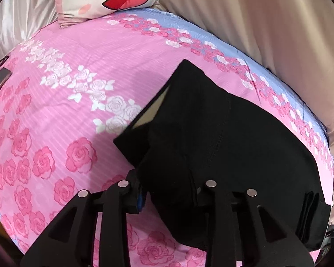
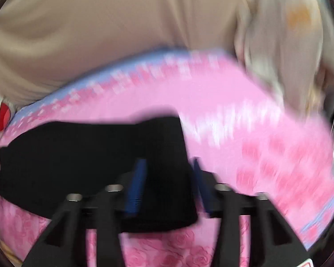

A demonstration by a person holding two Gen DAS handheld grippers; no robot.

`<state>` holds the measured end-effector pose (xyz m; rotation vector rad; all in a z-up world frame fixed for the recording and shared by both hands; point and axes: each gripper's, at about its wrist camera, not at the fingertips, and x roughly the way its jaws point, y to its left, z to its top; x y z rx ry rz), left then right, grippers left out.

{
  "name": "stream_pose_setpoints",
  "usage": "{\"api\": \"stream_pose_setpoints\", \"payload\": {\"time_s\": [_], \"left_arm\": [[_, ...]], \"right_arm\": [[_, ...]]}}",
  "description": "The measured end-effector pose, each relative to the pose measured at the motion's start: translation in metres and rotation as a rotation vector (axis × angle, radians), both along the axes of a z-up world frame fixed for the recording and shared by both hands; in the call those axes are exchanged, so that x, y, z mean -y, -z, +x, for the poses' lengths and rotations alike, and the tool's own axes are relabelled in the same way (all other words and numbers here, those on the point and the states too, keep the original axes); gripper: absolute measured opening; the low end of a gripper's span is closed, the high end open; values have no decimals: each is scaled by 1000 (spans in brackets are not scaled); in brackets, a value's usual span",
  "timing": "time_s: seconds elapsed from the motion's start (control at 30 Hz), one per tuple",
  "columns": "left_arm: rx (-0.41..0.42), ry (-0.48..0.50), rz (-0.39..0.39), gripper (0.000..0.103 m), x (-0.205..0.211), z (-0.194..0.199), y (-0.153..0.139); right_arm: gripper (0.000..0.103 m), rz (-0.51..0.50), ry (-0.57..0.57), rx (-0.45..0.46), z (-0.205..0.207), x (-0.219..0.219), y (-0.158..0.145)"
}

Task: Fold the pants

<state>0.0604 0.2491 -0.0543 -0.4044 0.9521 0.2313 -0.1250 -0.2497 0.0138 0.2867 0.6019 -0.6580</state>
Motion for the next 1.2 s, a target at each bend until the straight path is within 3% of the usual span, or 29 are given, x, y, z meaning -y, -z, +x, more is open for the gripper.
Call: {"api": "stream_pose_setpoints", "payload": {"time_s": [0.1,0.2,0.27,0.3,0.33,0.37,0.47,0.57,0.63,0.73,0.77,0.83,0.87,0.97,1.03,1.1,1.2], "left_arm": [[3,4,-7,30,-2,2,2],[13,7,-13,31,-3,1,4],[17,14,-28,31,-4,1,5],[18,21,-39,31,-6,1,6],[20,25,-48,31,-8,1,7],[23,30,-58,32,-10,1,7],[31,48,-76,33,-13,1,7],[51,47,-74,35,-17,3,3],[63,43,-72,43,-19,6,3],[69,73,-70,59,-13,10,3],[71,85,-65,67,-10,11,3],[83,95,-75,80,-6,13,4],[92,95,-94,88,-4,14,4],[94,45,-107,91,-2,18,3],[128,-38,-127,91,-6,8,-8],[178,-93,-87,91,-16,-5,-24],[177,-105,-15,96,-29,-11,-29]], "right_arm": [[64,-63,-252,-1,34,-56,-14],[62,-65,-440,-47,69,-102,0],[57,-12,-551,-98,97,-129,23],[45,0,-584,-128,108,-138,34],[32,-2,-600,-184,124,-147,48],[30,-8,-588,-208,133,-147,54],[7,-11,-544,-182,147,-141,52],[7,18,-508,-97,154,-136,26],[12,-2,-498,-75,163,-135,19],[17,74,-500,-188,185,-129,49],[22,76,-495,-147,179,-130,44],[58,118,-525,-73,166,-132,30],[64,118,-521,-33,157,-132,21],[66,58,-463,-6,140,-128,4],[67,57,-421,13,125,-116,-6],[68,65,-386,24,112,-103,-10],[69,78,-328,28,97,-81,-7]]}}
